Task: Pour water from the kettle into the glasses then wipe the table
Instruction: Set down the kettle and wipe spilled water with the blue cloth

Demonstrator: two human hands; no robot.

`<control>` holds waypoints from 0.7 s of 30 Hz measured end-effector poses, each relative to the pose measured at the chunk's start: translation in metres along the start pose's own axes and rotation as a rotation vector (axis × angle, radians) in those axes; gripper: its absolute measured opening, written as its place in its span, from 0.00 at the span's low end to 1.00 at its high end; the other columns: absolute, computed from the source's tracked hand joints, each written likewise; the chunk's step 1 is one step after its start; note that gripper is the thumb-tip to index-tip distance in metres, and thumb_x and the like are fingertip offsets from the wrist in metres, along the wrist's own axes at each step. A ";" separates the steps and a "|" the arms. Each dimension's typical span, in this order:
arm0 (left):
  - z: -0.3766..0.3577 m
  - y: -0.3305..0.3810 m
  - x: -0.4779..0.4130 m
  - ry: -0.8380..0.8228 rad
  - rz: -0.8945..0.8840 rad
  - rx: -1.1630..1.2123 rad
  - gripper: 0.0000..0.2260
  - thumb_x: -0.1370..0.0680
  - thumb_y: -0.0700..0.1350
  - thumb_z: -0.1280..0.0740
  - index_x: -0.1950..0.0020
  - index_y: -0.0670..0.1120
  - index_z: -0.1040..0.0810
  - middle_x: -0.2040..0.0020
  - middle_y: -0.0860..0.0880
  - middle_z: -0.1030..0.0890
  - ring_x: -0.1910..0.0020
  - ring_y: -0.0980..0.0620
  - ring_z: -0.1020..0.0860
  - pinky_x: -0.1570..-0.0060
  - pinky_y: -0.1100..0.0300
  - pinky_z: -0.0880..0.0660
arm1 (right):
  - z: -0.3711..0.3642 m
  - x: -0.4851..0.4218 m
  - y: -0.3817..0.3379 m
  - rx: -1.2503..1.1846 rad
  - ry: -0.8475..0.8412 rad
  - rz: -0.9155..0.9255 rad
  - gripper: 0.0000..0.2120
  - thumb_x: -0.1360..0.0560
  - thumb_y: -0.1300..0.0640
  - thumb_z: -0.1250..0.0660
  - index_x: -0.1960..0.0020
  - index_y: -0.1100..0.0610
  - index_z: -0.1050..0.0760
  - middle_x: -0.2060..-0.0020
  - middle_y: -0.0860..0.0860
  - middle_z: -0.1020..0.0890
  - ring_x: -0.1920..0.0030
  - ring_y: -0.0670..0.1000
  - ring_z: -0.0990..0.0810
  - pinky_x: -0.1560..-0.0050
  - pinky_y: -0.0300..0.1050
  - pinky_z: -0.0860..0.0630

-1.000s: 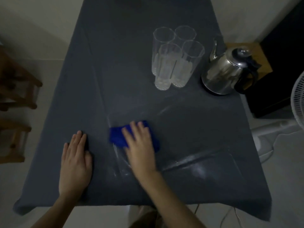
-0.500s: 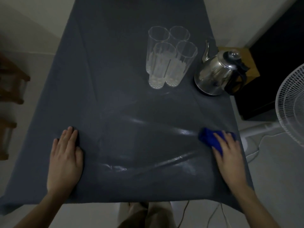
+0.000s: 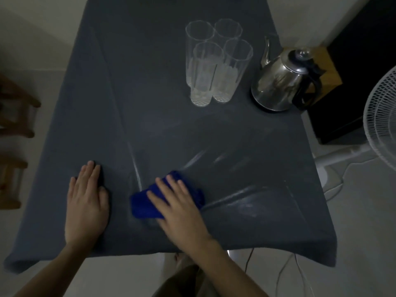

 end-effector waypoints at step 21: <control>0.002 0.003 0.002 0.030 -0.017 0.024 0.26 0.20 0.49 0.53 0.24 0.40 0.39 0.22 0.42 0.39 0.22 0.46 0.44 0.23 0.57 0.58 | 0.061 0.079 0.165 -0.018 0.170 -0.394 0.23 0.23 0.53 0.44 0.29 0.56 0.33 0.27 0.53 0.33 0.25 0.53 0.41 0.25 0.52 0.49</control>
Point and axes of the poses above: each hand's wrist, its own x-axis away from the middle knuckle, its own z-axis out of the back of the hand, y = z × x, the point moved 5 cm from there along -x, towards the middle knuckle
